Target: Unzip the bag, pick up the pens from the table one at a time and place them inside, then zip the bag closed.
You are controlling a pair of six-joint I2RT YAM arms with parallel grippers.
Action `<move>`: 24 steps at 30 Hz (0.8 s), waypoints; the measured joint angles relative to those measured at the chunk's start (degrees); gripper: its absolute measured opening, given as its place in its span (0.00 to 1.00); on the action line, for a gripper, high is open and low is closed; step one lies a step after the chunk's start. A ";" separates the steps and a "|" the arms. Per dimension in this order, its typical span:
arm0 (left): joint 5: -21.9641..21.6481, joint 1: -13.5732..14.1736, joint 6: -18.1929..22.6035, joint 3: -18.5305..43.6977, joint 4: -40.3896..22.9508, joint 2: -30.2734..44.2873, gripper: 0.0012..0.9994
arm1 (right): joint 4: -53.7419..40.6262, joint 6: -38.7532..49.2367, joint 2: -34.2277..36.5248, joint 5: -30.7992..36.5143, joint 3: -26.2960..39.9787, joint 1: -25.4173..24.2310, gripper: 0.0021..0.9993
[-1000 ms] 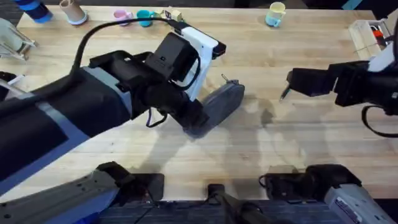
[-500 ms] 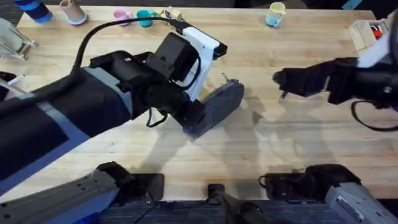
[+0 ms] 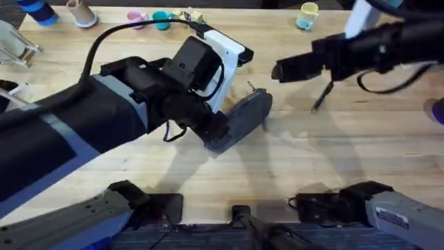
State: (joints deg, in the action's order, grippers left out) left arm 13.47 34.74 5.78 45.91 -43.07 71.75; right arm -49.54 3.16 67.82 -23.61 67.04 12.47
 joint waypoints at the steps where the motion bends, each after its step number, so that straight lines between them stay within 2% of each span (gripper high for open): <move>1: 0.00 0.00 0.00 0.00 0.00 -0.02 0.04 | -0.30 0.28 1.30 0.28 0.94 0.30 1.00; 9: 0.00 0.00 0.00 0.00 0.00 0.00 0.04 | -0.02 0.76 7.48 -0.02 2.11 0.48 1.00; 24: 0.00 0.00 0.01 0.00 0.00 -0.02 0.04 | 3.35 1.17 13.61 -0.55 2.15 0.50 1.00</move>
State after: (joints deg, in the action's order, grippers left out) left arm 13.47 34.74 5.80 45.91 -43.07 71.72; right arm -46.19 4.33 81.43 -24.17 69.19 12.97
